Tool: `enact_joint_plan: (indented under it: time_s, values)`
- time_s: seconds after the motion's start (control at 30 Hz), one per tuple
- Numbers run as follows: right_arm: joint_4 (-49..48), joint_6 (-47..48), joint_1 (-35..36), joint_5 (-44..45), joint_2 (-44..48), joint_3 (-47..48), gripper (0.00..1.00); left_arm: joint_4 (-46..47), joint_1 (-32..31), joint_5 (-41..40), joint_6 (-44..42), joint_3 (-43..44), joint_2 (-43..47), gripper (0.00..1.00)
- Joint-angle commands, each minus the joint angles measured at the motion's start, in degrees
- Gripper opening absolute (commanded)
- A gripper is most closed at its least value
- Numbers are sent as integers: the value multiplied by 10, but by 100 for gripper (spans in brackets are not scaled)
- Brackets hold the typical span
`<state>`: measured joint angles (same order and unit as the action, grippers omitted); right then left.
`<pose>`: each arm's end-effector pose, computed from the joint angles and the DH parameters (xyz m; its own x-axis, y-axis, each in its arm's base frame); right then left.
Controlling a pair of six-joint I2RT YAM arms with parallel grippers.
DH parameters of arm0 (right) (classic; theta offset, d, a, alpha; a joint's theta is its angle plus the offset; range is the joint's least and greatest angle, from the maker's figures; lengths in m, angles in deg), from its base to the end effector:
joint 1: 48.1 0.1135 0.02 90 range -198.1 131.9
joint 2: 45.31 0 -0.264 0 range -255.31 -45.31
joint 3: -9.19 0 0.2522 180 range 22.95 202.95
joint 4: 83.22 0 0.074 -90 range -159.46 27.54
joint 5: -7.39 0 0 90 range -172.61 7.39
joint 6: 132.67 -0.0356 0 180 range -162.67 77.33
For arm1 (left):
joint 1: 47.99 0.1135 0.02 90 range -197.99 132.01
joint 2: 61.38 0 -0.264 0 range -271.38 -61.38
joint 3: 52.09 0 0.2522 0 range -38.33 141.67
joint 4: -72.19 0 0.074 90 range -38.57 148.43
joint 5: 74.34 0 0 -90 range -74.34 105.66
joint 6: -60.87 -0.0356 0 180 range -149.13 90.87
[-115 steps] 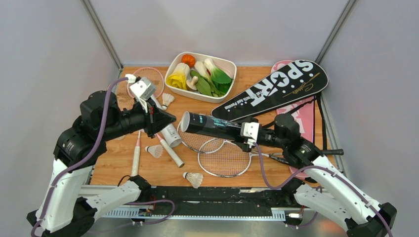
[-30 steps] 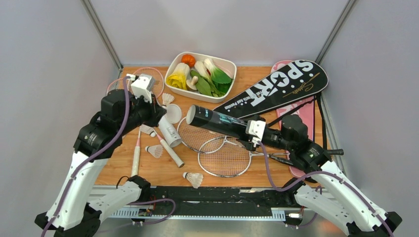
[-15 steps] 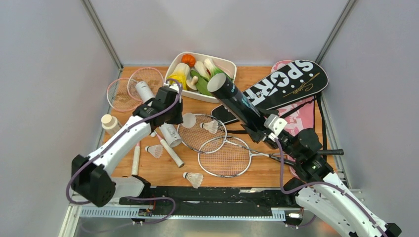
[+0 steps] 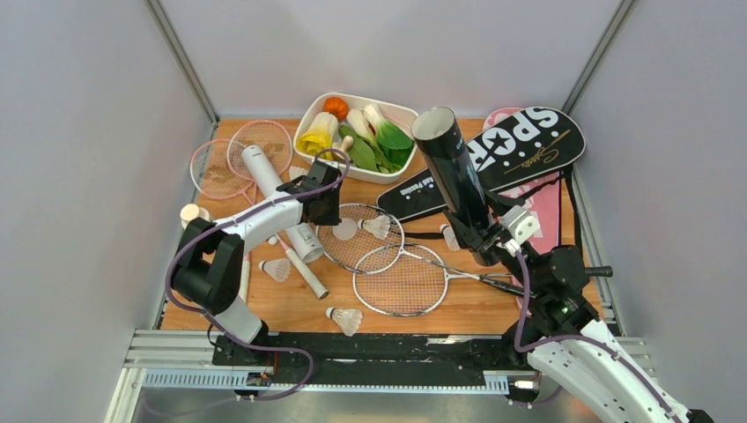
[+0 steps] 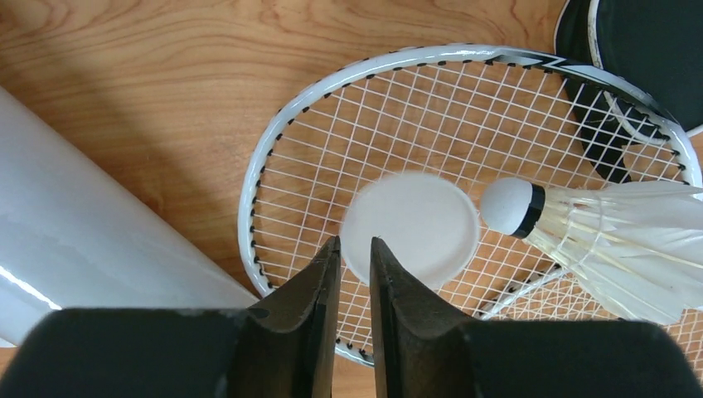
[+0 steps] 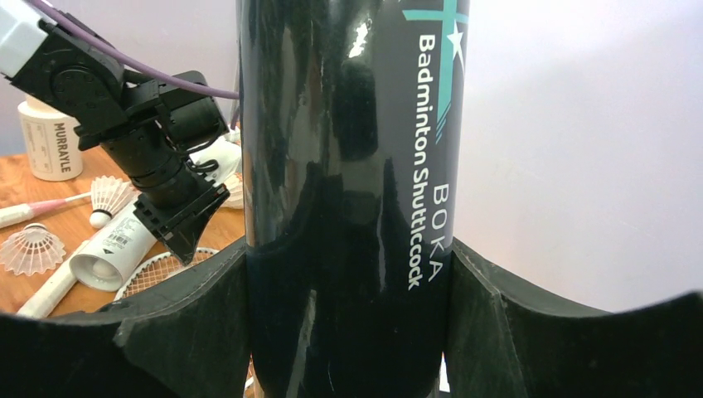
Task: Pack up the badminton gear
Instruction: Place the lid at the center of the board.
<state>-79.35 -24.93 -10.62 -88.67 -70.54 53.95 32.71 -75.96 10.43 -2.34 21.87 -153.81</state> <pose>0.0963 0.0786 0.3399 0.4130 -0.0652 -0.9084 -0.5879 0.7427 -0.3205 0.2916 -0.1512 0.2046 -0.8595 -0.0518 -0.5085 0.0414 0.9845 -0.1702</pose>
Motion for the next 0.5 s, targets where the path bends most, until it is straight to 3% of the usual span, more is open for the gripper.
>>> enact_joint_plan:
  time_s: [0.0,0.13,0.27,0.47]
  values:
    - [-34,-24,3,43,2,9,58,28,3,2,0,0,8,33]
    - [3,-69,3,82,-6,31,58,9,2,20,-35,20,44,47]
    - [17,-82,3,70,2,31,57,22,-23,64,-125,45,89,47]
    - [26,-84,3,94,25,28,57,23,-86,66,-325,70,105,47]
